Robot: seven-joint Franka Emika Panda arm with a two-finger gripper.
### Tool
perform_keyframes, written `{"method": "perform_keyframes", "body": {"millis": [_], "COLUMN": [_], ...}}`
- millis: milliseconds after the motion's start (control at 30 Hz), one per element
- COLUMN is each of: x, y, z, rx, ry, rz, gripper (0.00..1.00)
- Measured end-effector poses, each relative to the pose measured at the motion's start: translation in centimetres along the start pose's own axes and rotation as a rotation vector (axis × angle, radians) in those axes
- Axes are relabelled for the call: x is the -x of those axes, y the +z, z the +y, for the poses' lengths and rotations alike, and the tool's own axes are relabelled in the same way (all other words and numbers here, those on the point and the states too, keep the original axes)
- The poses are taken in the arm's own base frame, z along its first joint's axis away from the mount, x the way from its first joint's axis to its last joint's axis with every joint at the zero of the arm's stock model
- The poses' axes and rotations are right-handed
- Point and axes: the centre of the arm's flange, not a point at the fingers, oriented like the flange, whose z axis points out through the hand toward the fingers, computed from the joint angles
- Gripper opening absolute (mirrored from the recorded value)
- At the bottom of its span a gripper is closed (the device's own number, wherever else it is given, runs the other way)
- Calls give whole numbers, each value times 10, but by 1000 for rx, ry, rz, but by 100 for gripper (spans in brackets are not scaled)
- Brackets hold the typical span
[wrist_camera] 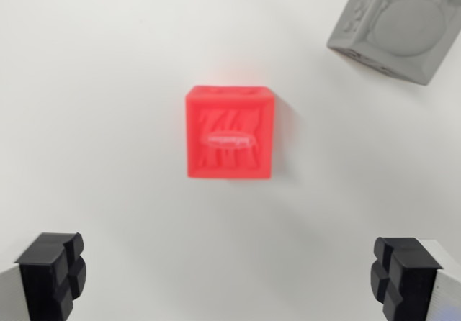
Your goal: Destack cube
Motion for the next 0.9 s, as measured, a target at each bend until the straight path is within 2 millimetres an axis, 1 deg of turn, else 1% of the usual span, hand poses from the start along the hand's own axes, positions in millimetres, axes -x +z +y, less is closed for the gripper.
{"method": "perform_keyframes", "body": {"millis": [333, 633, 900], "x": [0, -1, -1], "y": [-44, -78, -102], "z": [0, 0, 0], "rx": [-1, -1, -2], "ry": [-1, -1, -1], "rz": [2, 1, 1], "gripper": [100, 100, 100]}}
